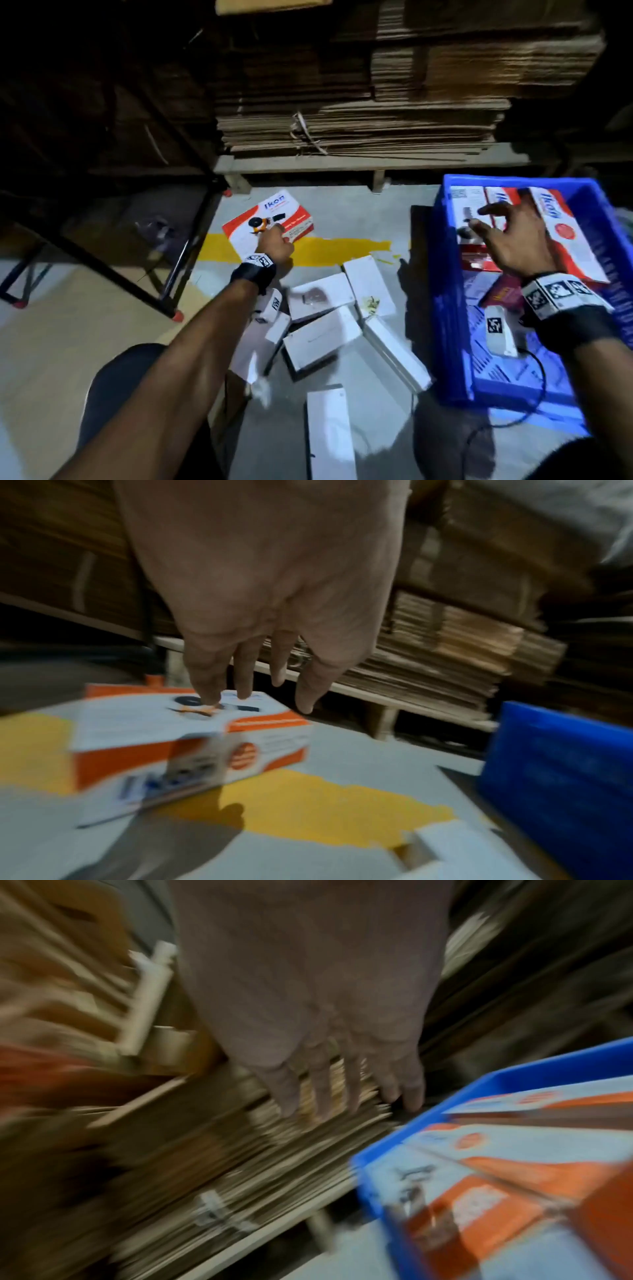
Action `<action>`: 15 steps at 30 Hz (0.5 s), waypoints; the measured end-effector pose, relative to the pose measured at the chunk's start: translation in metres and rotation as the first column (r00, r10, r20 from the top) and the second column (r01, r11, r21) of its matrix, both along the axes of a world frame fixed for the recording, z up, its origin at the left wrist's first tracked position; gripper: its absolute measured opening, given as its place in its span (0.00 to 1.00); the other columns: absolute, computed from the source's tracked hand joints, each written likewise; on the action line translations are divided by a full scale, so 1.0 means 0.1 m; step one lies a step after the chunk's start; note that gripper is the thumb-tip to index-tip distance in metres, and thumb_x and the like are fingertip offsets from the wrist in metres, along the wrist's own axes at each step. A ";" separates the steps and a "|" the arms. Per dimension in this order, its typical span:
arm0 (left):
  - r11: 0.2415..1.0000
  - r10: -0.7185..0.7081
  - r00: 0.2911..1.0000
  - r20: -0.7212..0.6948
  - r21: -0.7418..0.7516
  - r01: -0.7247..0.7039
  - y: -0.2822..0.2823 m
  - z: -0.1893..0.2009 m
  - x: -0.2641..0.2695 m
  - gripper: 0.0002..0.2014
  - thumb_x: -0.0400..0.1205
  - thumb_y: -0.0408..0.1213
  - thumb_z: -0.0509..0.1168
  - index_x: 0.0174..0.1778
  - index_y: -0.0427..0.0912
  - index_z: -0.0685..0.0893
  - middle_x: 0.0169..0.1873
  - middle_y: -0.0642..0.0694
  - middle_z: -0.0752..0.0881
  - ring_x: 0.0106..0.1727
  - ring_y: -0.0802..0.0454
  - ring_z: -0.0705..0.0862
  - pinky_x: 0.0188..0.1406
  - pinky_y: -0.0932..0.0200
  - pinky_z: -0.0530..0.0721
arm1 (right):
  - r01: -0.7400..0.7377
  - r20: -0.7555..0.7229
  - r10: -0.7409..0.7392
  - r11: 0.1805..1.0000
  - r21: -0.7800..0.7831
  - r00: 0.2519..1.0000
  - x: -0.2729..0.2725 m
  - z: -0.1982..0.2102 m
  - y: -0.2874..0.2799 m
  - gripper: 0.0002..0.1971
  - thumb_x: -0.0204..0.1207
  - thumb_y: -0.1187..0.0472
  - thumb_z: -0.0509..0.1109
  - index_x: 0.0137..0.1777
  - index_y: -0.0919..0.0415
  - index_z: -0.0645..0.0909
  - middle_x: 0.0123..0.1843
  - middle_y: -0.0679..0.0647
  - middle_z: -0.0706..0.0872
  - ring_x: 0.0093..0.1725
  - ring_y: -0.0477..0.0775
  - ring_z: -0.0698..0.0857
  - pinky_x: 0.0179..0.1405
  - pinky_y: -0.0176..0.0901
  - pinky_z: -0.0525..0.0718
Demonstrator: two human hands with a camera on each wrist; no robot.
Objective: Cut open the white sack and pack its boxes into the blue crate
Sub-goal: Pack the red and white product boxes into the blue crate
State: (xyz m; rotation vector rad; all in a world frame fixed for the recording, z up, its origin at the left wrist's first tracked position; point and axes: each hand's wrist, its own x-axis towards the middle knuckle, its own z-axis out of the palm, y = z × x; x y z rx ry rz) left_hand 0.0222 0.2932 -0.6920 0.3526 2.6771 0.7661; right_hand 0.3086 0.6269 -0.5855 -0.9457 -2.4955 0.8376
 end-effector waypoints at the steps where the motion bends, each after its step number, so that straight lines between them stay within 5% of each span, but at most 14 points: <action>1: 0.997 0.051 0.997 -0.061 -0.049 -0.054 -0.22 -0.12 -0.22 0.30 0.74 0.43 0.70 0.73 0.43 0.78 0.61 0.38 0.89 0.63 0.36 0.87 0.59 0.51 0.86 | -0.089 -0.010 0.089 0.996 -0.020 0.996 -0.09 0.06 -0.19 0.21 0.72 0.45 0.71 0.58 0.59 0.89 0.53 0.64 0.88 0.54 0.64 0.86 0.56 0.50 0.79; 4: 0.961 0.110 0.986 -0.128 -0.241 -0.139 -0.66 -0.50 -0.65 0.40 0.71 0.56 0.71 0.78 0.42 0.72 0.68 0.29 0.81 0.72 0.25 0.78 0.68 0.34 0.80 | -0.237 -0.007 0.238 0.961 -0.142 0.971 -0.22 0.13 -0.70 0.12 0.77 0.49 0.75 0.56 0.54 0.89 0.46 0.47 0.87 0.52 0.50 0.84 0.54 0.42 0.75; 8: 0.876 -0.069 0.997 -0.019 -0.479 0.051 -0.82 -0.88 -0.55 0.59 0.74 0.60 0.74 0.90 0.47 0.41 0.89 0.31 0.47 0.87 0.23 0.44 0.84 0.28 0.55 | -0.342 -0.008 0.347 0.919 -0.194 0.938 -0.29 0.08 -1.09 0.10 0.78 0.48 0.74 0.56 0.50 0.87 0.54 0.52 0.90 0.56 0.51 0.87 0.58 0.46 0.83; 10: 0.883 -0.111 0.994 0.018 -0.457 0.107 -0.83 -0.99 -0.39 0.61 0.74 0.62 0.75 0.90 0.49 0.38 0.89 0.32 0.40 0.88 0.25 0.40 0.85 0.28 0.54 | -0.355 0.005 0.363 0.915 -0.192 0.932 -0.34 0.01 -1.23 0.14 0.77 0.43 0.73 0.55 0.49 0.86 0.53 0.52 0.91 0.53 0.53 0.89 0.60 0.56 0.86; 13: 0.934 -0.139 0.984 -0.112 -0.345 0.093 -0.73 -0.90 -0.16 0.52 0.72 0.63 0.72 0.89 0.52 0.54 0.83 0.34 0.64 0.83 0.26 0.62 0.78 0.32 0.66 | -0.376 0.076 0.395 0.908 -0.187 0.916 -0.49 -0.13 -1.50 0.10 0.79 0.52 0.74 0.55 0.56 0.87 0.55 0.52 0.91 0.54 0.51 0.87 0.57 0.45 0.83; 15: 0.978 -0.146 0.961 -0.233 -0.178 0.105 -0.65 -0.74 -0.08 0.44 0.73 0.63 0.69 0.84 0.54 0.65 0.66 0.40 0.83 0.71 0.30 0.77 0.69 0.38 0.77 | -0.412 0.149 0.433 0.898 -0.153 0.889 -0.59 -0.26 -1.72 0.09 0.79 0.57 0.74 0.56 0.60 0.87 0.55 0.54 0.90 0.57 0.53 0.86 0.57 0.41 0.79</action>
